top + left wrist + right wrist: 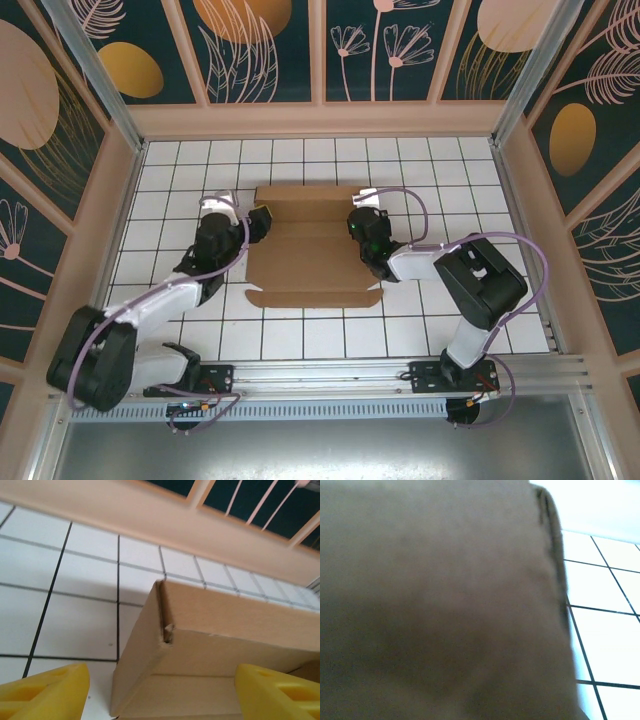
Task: Fold the paper box
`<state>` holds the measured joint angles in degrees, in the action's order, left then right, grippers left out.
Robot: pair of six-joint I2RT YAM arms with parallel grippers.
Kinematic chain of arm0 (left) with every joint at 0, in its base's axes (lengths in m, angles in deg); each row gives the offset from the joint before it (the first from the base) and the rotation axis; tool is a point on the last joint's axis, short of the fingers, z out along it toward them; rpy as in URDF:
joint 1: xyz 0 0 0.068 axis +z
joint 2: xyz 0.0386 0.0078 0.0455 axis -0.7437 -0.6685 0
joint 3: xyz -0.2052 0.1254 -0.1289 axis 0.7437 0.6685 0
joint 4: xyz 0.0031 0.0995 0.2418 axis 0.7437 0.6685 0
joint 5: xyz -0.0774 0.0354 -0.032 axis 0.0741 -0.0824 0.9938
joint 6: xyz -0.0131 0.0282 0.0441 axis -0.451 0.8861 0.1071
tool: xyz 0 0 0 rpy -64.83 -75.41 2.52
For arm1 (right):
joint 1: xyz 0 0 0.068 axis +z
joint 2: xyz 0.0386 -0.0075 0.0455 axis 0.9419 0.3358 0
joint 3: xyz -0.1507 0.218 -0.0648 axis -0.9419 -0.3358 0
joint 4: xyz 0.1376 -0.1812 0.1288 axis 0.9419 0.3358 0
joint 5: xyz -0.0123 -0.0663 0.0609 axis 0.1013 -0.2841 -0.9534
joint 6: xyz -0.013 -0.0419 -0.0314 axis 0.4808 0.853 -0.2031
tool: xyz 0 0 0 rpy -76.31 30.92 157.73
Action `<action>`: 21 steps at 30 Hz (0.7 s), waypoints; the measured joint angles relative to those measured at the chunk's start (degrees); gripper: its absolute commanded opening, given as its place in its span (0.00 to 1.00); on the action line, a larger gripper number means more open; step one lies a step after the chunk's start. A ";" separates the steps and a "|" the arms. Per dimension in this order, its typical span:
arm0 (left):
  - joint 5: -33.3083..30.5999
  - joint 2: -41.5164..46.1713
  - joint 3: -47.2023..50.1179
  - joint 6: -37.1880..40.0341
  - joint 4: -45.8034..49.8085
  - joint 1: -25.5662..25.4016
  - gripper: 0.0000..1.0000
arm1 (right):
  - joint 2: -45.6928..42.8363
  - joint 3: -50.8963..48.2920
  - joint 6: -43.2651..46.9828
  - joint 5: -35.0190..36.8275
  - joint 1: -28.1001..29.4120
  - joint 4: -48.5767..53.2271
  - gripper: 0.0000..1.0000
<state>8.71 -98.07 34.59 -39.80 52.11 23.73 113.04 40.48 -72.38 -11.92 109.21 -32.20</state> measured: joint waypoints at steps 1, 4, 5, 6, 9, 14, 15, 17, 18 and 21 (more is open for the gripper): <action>0.66 2.71 0.57 0.02 0.00 0.00 0.75 | 0.00 0.00 -0.04 -0.02 -0.02 0.00 0.05; 2.38 7.58 0.20 0.04 0.02 0.09 0.82 | 0.00 0.00 -0.09 -0.07 -0.11 0.00 0.05; 2.73 8.13 -0.50 -0.20 0.26 0.22 0.82 | 0.00 0.00 -0.09 -0.09 -0.11 0.00 0.05; 3.21 7.87 -2.03 -0.57 0.98 0.70 0.82 | 0.00 0.00 -0.09 -0.15 -0.11 0.02 0.05; 4.92 4.22 -7.26 -2.91 2.38 3.48 0.83 | 0.00 0.00 -0.09 -0.22 -0.15 0.02 0.05; 8.92 -4.24 -11.21 -7.58 2.25 8.13 0.80 | 0.00 0.00 -0.09 -0.24 -0.15 0.07 0.05; 9.97 -6.05 -11.23 -8.28 2.10 8.31 0.80 | 0.00 0.00 -0.09 -0.26 -0.17 0.07 0.05; 11.85 -9.11 -11.23 -9.66 1.75 8.37 0.79 | 0.02 0.00 -0.11 -0.26 -0.17 0.11 0.05; 12.68 -10.38 -11.23 -10.19 1.51 8.37 0.78 | 0.02 0.00 -0.11 -0.26 -0.17 0.15 0.05; 14.40 -13.60 -11.10 -11.85 -0.20 8.41 0.75 | 0.02 0.00 -0.11 -0.26 -0.17 0.24 0.05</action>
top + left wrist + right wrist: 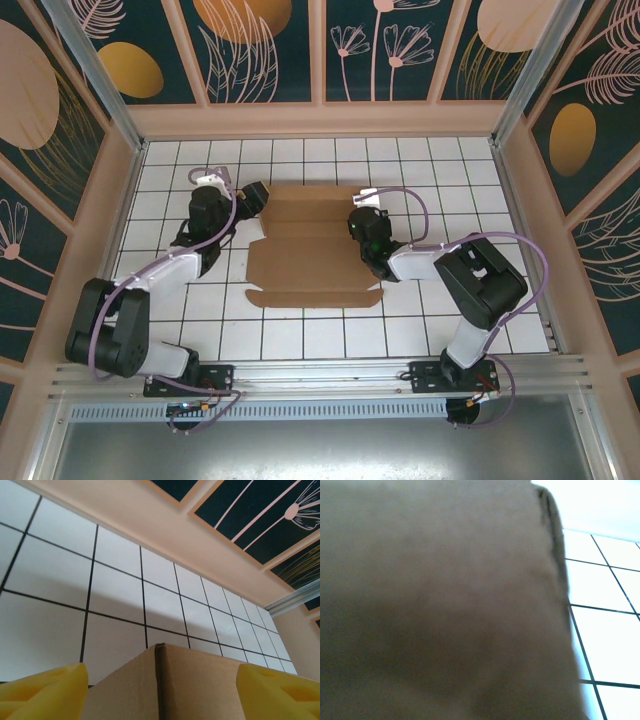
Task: Fold the paper box
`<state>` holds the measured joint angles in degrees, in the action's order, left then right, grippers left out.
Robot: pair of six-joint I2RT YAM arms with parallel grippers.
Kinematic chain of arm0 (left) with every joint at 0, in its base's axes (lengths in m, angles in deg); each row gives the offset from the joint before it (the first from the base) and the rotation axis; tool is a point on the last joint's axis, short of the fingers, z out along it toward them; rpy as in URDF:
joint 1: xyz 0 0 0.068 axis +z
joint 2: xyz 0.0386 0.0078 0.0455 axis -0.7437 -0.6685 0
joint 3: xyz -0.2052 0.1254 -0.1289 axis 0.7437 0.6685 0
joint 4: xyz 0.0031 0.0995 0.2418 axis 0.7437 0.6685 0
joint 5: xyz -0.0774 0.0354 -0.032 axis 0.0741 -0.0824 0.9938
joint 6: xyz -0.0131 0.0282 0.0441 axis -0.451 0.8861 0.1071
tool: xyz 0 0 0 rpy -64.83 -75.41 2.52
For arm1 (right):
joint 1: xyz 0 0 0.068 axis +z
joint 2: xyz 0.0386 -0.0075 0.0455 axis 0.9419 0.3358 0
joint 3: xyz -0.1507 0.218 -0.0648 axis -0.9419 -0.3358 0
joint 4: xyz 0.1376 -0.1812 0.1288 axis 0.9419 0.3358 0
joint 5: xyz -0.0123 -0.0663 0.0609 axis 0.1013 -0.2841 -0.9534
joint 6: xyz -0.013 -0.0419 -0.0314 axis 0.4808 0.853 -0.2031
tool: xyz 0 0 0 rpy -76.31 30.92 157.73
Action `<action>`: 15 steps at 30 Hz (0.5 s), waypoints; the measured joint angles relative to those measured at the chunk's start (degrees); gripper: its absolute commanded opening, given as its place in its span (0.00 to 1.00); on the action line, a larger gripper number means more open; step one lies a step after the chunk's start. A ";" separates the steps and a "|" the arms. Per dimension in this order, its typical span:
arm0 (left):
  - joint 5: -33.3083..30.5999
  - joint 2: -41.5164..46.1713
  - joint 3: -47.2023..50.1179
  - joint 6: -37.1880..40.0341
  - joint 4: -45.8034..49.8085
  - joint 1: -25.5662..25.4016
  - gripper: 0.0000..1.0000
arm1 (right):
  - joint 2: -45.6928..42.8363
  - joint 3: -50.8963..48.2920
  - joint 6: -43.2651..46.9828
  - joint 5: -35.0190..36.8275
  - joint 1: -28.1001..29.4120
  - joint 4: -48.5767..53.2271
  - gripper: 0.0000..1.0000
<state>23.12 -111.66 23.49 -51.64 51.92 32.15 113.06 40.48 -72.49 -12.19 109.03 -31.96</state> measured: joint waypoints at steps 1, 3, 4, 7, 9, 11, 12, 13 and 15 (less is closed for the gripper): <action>0.39 -0.76 0.28 -0.52 -1.03 0.07 0.74 | 0.00 0.00 0.00 -0.02 0.00 0.00 0.05; 0.59 -1.92 1.01 -1.25 -2.73 0.22 0.71 | 0.02 0.00 0.00 -0.02 0.00 0.00 0.05; 0.61 -2.62 1.75 -1.75 -3.87 0.33 0.69 | 0.11 0.00 -0.02 0.00 0.00 -0.02 0.05; 1.88 -4.17 4.13 -3.78 -8.90 0.52 0.63 | 0.52 0.00 -0.46 -0.22 0.00 -0.02 0.05; 2.43 -5.11 4.81 -5.05 -11.93 0.52 0.58 | 0.70 0.00 -0.90 -0.66 -0.07 0.00 0.06; 2.78 -5.99 5.27 -5.90 -14.38 0.52 0.57 | 0.70 0.00 -1.11 -0.96 -0.11 0.00 0.10; 2.93 -6.27 5.35 -6.16 -15.13 0.52 0.57 | 0.70 0.00 -1.18 -1.14 -0.17 0.00 0.16; 2.93 -6.36 5.40 -6.23 -15.47 0.52 0.57 | 0.70 0.00 -1.27 -1.66 -0.33 0.02 0.24; 2.91 -6.38 5.40 -6.21 -15.45 0.52 0.55 | 0.66 -0.20 -0.90 -3.13 -0.48 0.24 0.40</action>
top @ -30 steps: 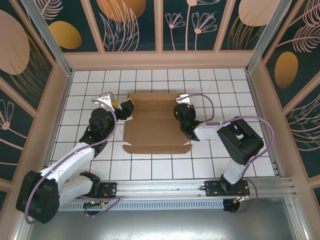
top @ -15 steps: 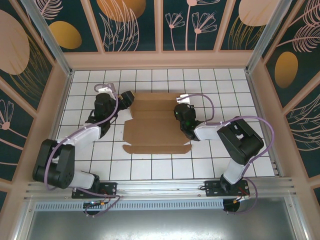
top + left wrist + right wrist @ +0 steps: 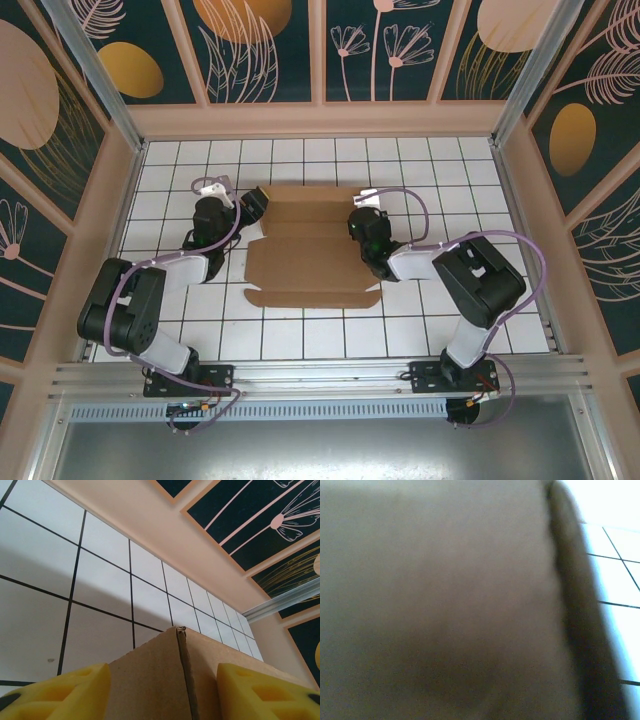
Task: Fold the paper box
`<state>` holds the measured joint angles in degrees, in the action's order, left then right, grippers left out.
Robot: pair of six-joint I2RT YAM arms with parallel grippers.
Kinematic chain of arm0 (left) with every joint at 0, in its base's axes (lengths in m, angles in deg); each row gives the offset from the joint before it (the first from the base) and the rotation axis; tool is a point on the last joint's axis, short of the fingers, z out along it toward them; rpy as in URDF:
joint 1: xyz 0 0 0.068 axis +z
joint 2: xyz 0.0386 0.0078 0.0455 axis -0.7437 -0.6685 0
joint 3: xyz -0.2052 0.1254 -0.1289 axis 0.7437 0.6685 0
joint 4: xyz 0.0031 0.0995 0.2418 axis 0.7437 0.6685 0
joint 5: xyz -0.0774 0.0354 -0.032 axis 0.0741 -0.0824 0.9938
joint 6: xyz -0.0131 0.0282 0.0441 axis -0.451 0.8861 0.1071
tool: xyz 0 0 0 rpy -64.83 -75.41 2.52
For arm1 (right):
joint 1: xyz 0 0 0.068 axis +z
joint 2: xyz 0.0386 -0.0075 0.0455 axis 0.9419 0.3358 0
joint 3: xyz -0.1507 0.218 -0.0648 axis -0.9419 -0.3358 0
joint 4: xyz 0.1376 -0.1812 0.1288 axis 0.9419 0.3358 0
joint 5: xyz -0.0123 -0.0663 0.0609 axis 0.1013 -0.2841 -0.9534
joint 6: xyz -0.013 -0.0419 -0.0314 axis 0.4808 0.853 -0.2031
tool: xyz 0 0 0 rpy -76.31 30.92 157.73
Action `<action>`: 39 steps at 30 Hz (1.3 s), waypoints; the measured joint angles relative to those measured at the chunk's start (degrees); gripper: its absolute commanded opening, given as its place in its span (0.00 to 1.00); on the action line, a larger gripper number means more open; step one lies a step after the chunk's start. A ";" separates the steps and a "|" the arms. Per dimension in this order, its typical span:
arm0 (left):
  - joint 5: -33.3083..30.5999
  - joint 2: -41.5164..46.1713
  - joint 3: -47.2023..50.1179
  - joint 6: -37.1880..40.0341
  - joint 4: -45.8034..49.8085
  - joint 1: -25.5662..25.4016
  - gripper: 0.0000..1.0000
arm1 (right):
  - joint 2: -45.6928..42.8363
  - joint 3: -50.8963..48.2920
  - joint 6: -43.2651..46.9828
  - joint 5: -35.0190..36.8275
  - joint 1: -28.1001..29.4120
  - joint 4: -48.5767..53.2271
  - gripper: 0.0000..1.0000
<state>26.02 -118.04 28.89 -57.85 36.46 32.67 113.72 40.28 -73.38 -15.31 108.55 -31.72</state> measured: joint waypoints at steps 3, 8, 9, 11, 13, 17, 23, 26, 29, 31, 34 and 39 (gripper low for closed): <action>-0.20 0.04 -0.63 0.13 0.98 0.00 0.54 | -1.66 -1.31 0.07 -2.75 -0.04 1.07 0.66; -1.16 0.15 -1.86 0.96 3.13 0.00 0.53 | -9.92 -4.66 -0.52 -8.15 -0.22 0.90 0.87; -1.20 0.15 -1.99 1.05 3.37 0.00 0.54 | -12.31 -5.62 -0.42 -9.75 -0.26 0.20 0.88; -1.20 0.15 -2.25 1.16 3.72 0.00 0.53 | -15.96 -7.10 -0.59 -12.90 -0.50 -1.25 0.90; -1.14 0.13 -2.47 1.16 4.02 0.00 0.53 | -18.64 -7.87 -1.27 -16.06 -1.14 -2.14 0.92; -1.09 0.13 -2.51 1.18 4.13 0.00 0.53 | -21.75 -8.15 -2.97 -20.46 -3.65 -3.04 0.94; -1.07 0.13 -2.73 1.84 4.39 0.00 0.53 | -21.99 -7.58 -6.10 -21.20 -6.34 -1.66 0.90; -1.07 0.02 -2.91 2.05 4.50 0.00 0.53 | -21.94 -6.16 -8.46 -22.25 -8.15 0.22 0.88; -1.05 0.00 -2.93 2.08 4.55 0.00 0.53 | -21.33 -2.56 -10.51 -22.16 -9.81 3.26 0.87; -1.05 -0.02 -2.93 2.08 4.52 0.00 0.53 | -20.02 0.85 -11.56 -21.94 -10.54 5.49 0.87; -1.03 -0.09 -2.99 2.08 4.50 0.00 0.53 | -17.20 5.18 -12.28 -21.53 -11.15 8.81 0.86; -1.05 -0.09 -3.04 2.08 4.52 0.00 0.53 | -12.11 8.04 -12.68 -21.55 -11.98 13.25 0.83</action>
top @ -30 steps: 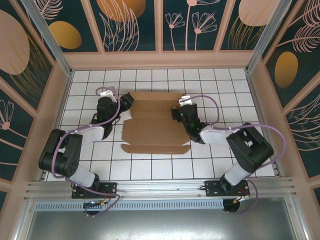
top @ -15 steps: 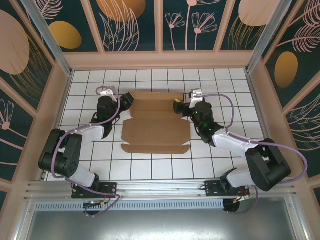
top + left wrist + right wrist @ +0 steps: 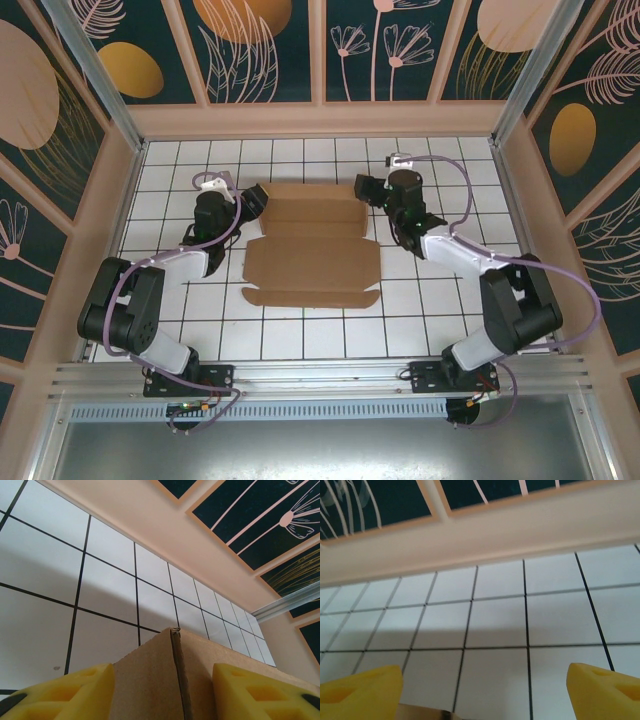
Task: Fold the paper box
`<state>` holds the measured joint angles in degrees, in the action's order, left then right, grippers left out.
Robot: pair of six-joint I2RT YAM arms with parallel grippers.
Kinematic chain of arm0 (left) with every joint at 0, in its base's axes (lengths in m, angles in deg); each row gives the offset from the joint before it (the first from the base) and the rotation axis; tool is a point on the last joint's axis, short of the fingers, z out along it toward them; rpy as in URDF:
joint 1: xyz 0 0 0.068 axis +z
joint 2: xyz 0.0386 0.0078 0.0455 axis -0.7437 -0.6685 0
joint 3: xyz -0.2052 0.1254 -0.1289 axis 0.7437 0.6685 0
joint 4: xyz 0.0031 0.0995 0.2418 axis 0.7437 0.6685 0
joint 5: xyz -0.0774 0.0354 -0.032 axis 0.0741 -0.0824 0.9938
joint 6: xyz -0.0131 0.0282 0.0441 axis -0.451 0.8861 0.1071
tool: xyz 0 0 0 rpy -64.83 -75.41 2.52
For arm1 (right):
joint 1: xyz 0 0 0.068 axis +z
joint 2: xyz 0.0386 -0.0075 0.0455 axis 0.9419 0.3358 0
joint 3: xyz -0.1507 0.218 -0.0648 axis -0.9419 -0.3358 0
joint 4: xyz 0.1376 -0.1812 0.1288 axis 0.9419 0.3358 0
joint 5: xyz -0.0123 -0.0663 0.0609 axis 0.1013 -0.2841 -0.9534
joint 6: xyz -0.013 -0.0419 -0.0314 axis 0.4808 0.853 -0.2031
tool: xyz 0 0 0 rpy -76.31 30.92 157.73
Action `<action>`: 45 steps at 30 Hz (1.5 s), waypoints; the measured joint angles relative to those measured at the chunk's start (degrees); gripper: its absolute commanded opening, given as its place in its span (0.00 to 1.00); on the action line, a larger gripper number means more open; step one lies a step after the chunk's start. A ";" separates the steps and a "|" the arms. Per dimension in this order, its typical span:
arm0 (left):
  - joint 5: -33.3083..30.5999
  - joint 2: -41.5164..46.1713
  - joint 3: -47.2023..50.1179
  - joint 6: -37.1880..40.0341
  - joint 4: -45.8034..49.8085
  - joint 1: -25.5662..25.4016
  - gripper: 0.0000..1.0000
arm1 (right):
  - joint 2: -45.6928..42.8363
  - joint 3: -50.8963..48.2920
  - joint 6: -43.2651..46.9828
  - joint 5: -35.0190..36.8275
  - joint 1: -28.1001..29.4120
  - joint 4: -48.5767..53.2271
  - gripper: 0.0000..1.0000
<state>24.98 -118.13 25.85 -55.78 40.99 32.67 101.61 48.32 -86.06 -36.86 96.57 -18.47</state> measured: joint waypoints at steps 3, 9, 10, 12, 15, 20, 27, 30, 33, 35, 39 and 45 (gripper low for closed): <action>0.07 -0.04 0.00 0.04 0.00 0.00 0.53 | 2.21 0.13 -1.07 -0.46 -0.31 0.04 0.79; 0.31 -0.17 -0.09 0.00 -0.13 0.00 0.50 | 2.78 0.17 -1.95 -0.85 -0.33 -1.05 0.76; 0.42 -0.24 -0.20 0.00 -0.15 0.00 0.50 | 2.78 0.17 -1.95 -0.85 -0.33 -1.07 0.76; 0.44 -0.42 -0.48 0.00 -0.02 0.00 0.52 | 2.73 0.17 -1.79 -0.83 -0.33 -1.05 0.77; 0.33 -0.42 -0.79 -0.02 0.72 0.07 0.59 | 1.36 0.17 0.04 -0.63 -0.26 0.61 0.79; -0.33 0.83 -2.08 0.57 5.57 0.24 0.73 | -2.58 1.16 6.49 0.74 2.21 3.78 0.76; -3.13 6.43 -6.78 2.14 17.27 0.28 0.78 | -2.45 7.78 28.48 1.16 12.52 5.64 0.76; -6.40 10.93 -8.66 3.04 22.67 0.28 0.78 | -0.44 9.18 38.45 1.79 16.31 6.10 0.79; -10.08 16.31 -9.57 4.74 27.06 0.28 0.78 | 2.71 9.70 46.82 3.43 19.50 6.67 0.81; -11.98 19.41 -9.60 6.16 29.14 0.28 0.78 | 5.66 10.60 51.01 4.83 21.11 7.26 0.81; -14.78 24.72 -8.63 8.96 31.36 0.28 0.77 | 11.50 14.08 55.93 7.87 21.88 8.20 0.71; -11.41 29.57 -4.96 10.54 30.91 0.28 0.74 | 17.00 19.78 57.59 10.75 20.37 7.43 0.56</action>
<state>13.57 -88.56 20.89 -45.24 71.89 32.96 118.61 68.10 -28.47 -26.11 116.95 -11.04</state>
